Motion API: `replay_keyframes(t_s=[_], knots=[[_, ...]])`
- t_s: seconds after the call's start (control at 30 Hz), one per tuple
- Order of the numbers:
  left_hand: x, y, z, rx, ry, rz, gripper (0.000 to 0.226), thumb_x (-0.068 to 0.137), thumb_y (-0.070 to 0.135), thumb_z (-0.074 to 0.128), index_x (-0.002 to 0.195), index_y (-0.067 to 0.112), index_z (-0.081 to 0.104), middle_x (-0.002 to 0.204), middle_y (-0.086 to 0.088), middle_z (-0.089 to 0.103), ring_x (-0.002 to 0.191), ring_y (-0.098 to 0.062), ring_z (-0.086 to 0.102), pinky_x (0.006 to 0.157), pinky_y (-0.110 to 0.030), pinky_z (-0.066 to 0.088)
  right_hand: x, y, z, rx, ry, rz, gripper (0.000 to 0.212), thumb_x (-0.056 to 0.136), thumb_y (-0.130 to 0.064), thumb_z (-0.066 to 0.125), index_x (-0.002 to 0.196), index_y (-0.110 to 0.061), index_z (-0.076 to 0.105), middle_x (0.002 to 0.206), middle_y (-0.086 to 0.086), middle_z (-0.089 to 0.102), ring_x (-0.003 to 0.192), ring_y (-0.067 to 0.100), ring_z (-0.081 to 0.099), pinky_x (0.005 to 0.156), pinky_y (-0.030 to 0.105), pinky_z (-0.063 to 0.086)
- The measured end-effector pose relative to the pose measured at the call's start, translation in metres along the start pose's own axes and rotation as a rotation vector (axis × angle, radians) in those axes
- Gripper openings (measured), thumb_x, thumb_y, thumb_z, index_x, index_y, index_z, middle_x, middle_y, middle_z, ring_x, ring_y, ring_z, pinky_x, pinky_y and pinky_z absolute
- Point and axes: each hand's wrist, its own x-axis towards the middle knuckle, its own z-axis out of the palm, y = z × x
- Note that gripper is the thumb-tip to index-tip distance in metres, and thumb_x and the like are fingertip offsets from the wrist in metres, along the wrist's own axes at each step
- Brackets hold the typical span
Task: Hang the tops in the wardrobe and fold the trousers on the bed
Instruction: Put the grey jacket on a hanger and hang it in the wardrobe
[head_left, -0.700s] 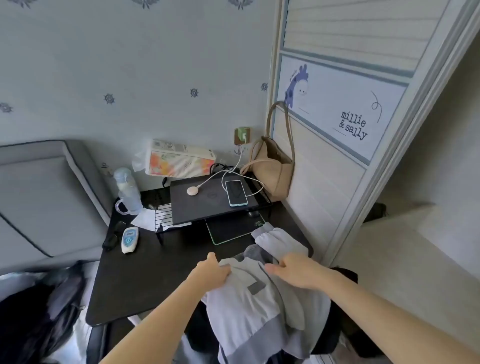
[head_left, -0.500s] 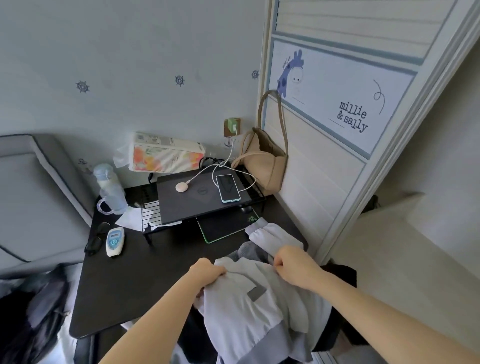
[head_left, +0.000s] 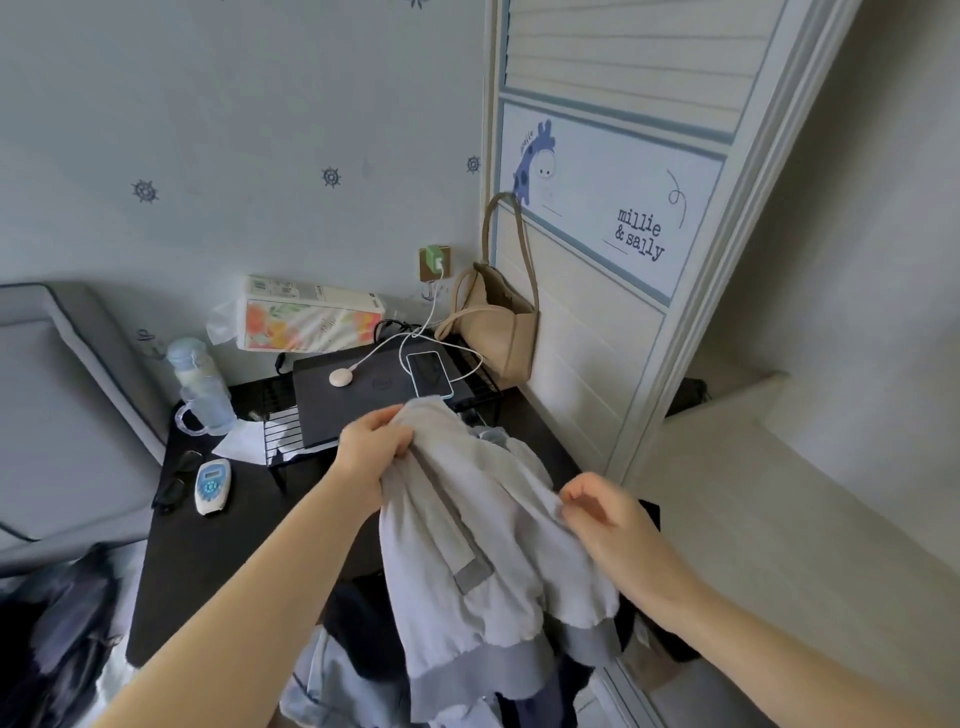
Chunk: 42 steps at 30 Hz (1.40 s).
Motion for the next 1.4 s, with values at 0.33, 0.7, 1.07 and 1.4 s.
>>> replay_keyframes(t_s=[0.33, 0.7, 1.07, 1.4], knots=[[-0.180, 0.026, -0.029, 0.441, -0.483, 0.577, 0.056, 0.066, -0.019, 0.050, 0.089, 0.022, 0.081, 0.079, 0.007, 0.069, 0.078, -0.006, 0.061, 0.069, -0.013, 0.043, -0.015, 0.017, -0.040, -0.352, -0.007, -0.032, 0.049, 0.089, -0.026, 0.064, 0.134, -0.019, 0.044, 0.123, 0.003, 0.056, 0.114, 0.019, 0.056, 0.100, 0.036, 0.045], [-0.262, 0.030, -0.094, 0.636, -0.297, 0.679, 0.068, 0.066, -0.025, 0.045, 0.079, 0.032, 0.078, 0.070, 0.013, 0.063, 0.062, -0.004, 0.050, 0.059, -0.016, 0.037, 0.002, 0.009, 0.047, -0.577, -0.192, -0.176, 0.012, 0.091, -0.022, 0.048, 0.098, -0.028, 0.055, 0.112, 0.004, 0.061, 0.108, 0.030, 0.055, 0.093, 0.041, 0.045], [-0.244, 0.039, -0.106, 0.882, -0.101, 0.605, 0.060, 0.078, -0.011, 0.044, 0.100, 0.042, 0.062, 0.094, 0.014, 0.064, 0.078, -0.001, 0.061, 0.070, -0.014, 0.050, -0.034, -0.168, -0.036, -0.034, 0.126, -0.547, 0.014, 0.097, -0.014, 0.047, 0.108, -0.013, 0.055, 0.104, 0.002, 0.062, 0.097, 0.015, 0.059, 0.087, 0.030, 0.046], [-0.253, 0.103, -0.083, 0.692, -0.460, 0.230, 0.041, 0.078, 0.068, 0.056, 0.111, 0.044, 0.058, 0.111, 0.024, 0.061, 0.102, 0.003, 0.057, 0.096, -0.027, 0.041, -0.077, -0.255, -0.100, 0.281, 0.327, -0.631, 0.012, 0.093, -0.009, 0.050, 0.090, -0.017, 0.059, 0.091, 0.013, 0.064, 0.083, 0.026, 0.061, 0.077, 0.039, 0.050]])
